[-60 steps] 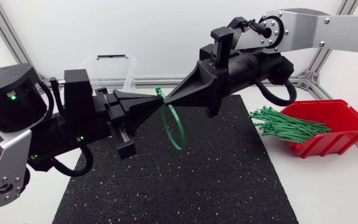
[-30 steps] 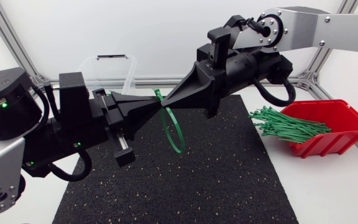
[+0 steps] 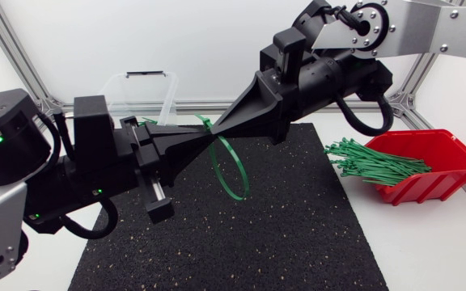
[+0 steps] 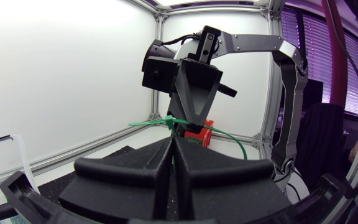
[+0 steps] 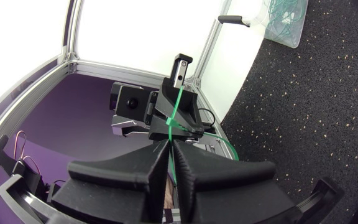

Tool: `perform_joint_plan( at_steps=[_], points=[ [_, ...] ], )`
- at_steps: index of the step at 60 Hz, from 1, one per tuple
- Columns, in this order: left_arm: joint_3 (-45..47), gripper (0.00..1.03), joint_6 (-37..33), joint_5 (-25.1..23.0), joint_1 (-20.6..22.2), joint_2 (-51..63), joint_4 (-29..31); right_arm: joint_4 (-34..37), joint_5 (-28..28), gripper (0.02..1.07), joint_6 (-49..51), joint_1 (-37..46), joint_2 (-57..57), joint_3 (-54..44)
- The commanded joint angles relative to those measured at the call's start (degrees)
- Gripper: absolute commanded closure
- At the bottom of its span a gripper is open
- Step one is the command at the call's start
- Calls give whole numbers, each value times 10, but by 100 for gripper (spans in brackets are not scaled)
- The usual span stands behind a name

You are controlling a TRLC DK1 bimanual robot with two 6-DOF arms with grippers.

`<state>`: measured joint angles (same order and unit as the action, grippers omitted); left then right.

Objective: Take a green cable tie from the red box, thread the tail through the head to close it, then place it in the transparent bin on the left.

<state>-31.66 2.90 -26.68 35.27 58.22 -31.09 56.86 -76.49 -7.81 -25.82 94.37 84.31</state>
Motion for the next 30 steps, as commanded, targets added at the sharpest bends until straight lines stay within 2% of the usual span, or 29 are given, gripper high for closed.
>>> perform_joint_plan(
  at_steps=[1,15,30],
  points=[
    [13,100,-11,-10,10,-14,-5,-5,10,85,-16,0,-12,1],
    [12,100,-11,-10,9,-14,1,-3,26,72,-16,6,-30,-2],
    [12,100,-12,-10,7,-14,8,-3,44,70,-16,19,-35,9]
  ],
)
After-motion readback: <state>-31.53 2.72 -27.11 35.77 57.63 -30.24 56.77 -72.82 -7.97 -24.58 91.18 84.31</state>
